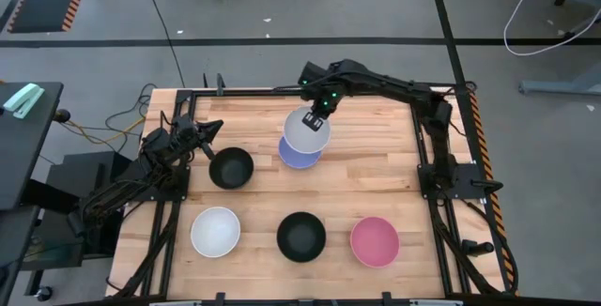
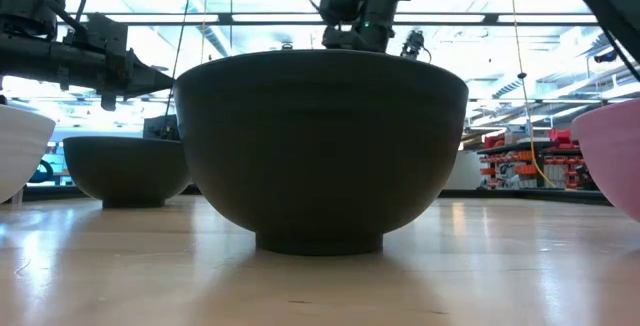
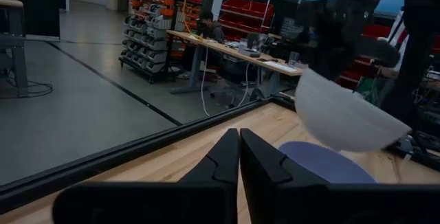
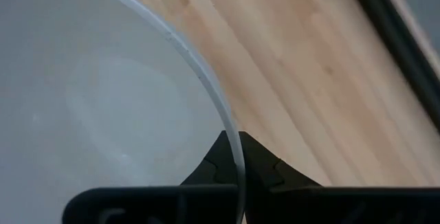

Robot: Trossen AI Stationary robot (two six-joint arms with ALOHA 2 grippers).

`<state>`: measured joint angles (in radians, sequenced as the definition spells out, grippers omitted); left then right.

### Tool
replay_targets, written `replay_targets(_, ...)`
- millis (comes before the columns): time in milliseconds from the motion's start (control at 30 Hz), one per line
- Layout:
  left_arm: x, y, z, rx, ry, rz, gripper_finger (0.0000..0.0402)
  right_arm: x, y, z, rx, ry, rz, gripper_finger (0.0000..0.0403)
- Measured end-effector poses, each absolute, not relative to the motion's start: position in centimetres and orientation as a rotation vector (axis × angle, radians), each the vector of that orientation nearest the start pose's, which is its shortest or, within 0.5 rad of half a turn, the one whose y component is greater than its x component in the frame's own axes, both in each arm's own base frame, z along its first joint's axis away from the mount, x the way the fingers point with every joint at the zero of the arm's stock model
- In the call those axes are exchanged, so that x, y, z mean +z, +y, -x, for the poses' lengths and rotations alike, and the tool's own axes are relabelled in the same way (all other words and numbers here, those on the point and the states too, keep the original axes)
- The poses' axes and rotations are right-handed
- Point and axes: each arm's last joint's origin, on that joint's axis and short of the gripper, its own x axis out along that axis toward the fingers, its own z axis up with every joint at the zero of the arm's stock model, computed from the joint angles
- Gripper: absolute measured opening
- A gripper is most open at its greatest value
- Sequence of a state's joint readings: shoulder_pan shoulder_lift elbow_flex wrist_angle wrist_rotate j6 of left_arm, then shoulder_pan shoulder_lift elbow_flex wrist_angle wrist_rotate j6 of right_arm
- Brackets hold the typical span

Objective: Nest bowls inside each other
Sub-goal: Stack the top white bowl on top of the purple bowl

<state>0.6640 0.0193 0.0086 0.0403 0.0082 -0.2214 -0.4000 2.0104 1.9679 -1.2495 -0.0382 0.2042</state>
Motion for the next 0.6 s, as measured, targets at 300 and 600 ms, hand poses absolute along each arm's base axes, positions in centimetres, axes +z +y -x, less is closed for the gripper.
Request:
replay_targets(300,16.9,6.0,-7.8,0.650,-0.102,0.204,0.0029,25.9,-14.7,-39.6,-0.357,1.360,-0.421,0.0002)
replay_targets(600,16.9,6.0,-7.8,0.649,-0.101,0.204,0.0019,23.4,-15.0,-39.0,-0.385,1.518,-0.447,0.0002)
